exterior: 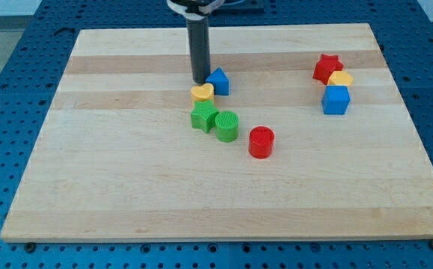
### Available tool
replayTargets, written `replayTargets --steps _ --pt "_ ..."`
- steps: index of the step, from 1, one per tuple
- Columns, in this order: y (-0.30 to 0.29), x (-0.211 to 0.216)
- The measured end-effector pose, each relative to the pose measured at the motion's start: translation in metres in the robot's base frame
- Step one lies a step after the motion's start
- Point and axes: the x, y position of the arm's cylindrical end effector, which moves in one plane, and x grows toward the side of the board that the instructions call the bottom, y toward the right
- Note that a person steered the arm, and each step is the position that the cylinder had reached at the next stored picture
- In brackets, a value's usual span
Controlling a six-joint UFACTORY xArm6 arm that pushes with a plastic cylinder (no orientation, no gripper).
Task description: Slide the blue triangle closer to the red star
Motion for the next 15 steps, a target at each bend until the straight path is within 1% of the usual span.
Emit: replayTargets --steps 1,2,3,4,5,6,7,8,9,10,11,12,13,14,15 --pt "-0.023 0.001" --pt "-0.024 0.014" --pt "-0.024 0.035" --pt "0.003 0.042" --pt "0.051 0.030" --pt "0.070 0.000" --pt "0.082 -0.009" --pt "0.065 -0.005" --pt "0.038 -0.014" --pt "0.035 -0.039" --pt "0.070 -0.047" --pt "0.121 -0.049" --pt "0.130 -0.056" --pt "0.115 -0.056" --pt "0.109 -0.043"
